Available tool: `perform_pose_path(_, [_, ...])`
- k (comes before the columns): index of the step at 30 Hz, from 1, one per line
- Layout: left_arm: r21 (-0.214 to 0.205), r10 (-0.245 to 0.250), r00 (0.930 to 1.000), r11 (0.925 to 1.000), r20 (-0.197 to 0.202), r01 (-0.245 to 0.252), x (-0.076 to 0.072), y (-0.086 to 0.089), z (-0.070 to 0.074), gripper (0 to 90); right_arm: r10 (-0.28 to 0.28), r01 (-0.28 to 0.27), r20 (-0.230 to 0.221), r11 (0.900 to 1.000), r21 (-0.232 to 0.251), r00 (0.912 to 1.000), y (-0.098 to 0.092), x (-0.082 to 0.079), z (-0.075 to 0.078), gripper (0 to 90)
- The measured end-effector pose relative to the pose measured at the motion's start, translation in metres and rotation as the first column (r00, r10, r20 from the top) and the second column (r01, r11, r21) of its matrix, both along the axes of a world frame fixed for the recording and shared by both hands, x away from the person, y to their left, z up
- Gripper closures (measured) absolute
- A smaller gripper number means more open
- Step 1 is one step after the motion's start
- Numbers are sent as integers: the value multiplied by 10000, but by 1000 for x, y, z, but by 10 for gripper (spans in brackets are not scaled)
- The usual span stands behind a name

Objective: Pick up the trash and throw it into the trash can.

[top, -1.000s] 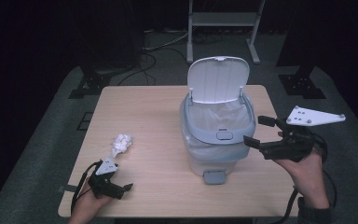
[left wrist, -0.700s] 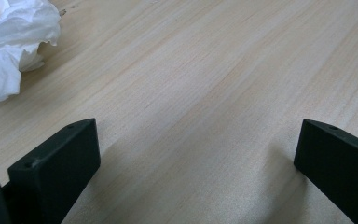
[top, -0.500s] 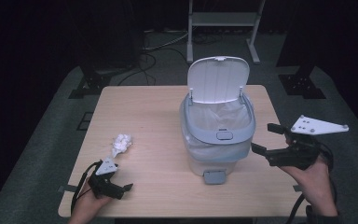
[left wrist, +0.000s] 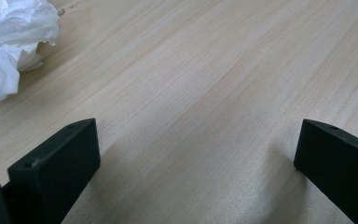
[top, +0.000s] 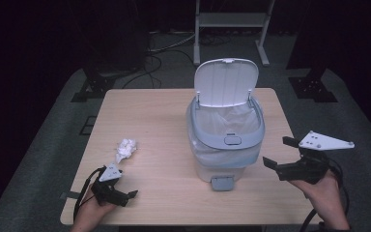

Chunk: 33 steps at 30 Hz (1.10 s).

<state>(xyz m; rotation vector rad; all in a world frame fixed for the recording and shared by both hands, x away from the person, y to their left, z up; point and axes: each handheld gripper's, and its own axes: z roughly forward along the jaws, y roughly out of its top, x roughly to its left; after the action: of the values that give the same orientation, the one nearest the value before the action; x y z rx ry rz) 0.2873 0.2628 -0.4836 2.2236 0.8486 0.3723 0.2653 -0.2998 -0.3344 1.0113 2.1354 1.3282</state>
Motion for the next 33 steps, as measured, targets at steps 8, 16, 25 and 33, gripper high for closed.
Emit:
perform_pose_path(8, [11,-7,10000,10000,-8,7,0,0,0,0,-44,40,-360,9999,-116,9993,-1,1,-25,13])
perform_pose_path(16, [14,-8,10000,10000,-15,8,0,0,0,0,-138,122,-646,9996,-247,9978,-5,1,-46,13])
perform_pose_path(25, [17,-15,10000,10000,-14,15,0,0,0,0,-346,319,-868,9990,-327,9956,-11,0,-68,13])
perform_pose_path(33, [-1,-9,10000,10000,0,9,0,0,0,0,-455,419,-1017,9984,-368,9938,-16,-1,-88,13])
